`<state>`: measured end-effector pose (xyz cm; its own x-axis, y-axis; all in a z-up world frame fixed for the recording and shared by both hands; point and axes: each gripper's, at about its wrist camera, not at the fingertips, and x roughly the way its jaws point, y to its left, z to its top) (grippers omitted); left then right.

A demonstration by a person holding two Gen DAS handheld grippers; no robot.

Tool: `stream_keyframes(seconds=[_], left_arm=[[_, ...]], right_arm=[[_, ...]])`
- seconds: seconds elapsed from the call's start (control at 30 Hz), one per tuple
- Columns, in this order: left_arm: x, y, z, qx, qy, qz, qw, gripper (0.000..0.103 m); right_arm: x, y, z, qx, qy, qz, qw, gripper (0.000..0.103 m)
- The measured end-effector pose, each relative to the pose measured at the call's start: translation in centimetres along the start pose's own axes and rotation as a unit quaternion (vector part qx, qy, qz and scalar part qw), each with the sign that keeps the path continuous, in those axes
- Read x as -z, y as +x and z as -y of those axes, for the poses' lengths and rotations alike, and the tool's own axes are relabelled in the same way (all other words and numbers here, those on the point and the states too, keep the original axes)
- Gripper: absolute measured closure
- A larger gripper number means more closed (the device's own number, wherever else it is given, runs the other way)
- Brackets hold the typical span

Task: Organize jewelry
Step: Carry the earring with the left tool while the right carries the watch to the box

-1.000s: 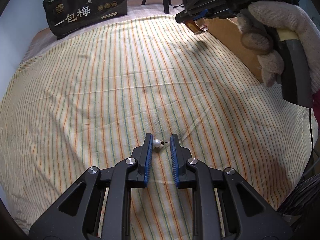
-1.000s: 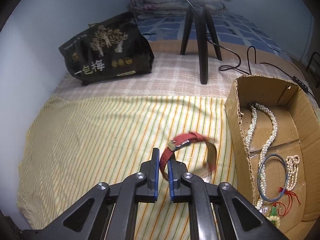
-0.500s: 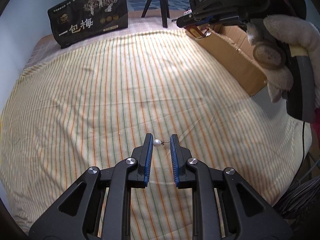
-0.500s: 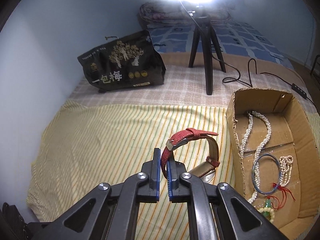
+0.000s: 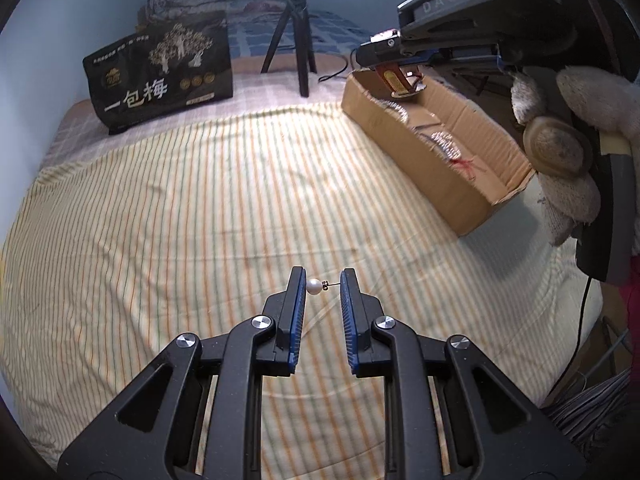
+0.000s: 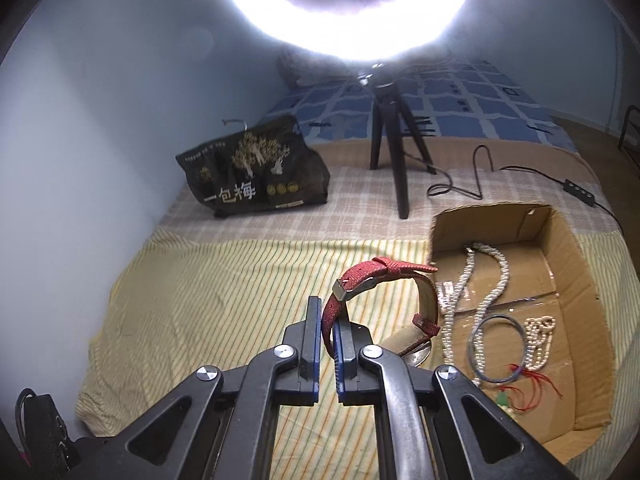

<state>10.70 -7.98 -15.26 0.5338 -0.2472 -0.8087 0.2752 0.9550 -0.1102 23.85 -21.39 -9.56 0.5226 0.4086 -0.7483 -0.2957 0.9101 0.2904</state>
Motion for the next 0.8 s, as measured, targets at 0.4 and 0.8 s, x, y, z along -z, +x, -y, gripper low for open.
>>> stream_keyframes(seconds=[0.4, 0.8], left_arm=[[-2.7, 0.1, 3.9, 0.025, 0.016, 0.023, 0.9993, 0.087], [-5.7, 1.5, 9.2, 0.053, 0.037, 0.038, 0.9972, 0.087]], right_arm=[[-0.1, -3.3, 5.5, 0.028, 0.023, 0.022, 0.999, 0.101], [-0.8, -5.1, 9.4, 0.038, 0.037, 0.044, 0.998, 0.101]])
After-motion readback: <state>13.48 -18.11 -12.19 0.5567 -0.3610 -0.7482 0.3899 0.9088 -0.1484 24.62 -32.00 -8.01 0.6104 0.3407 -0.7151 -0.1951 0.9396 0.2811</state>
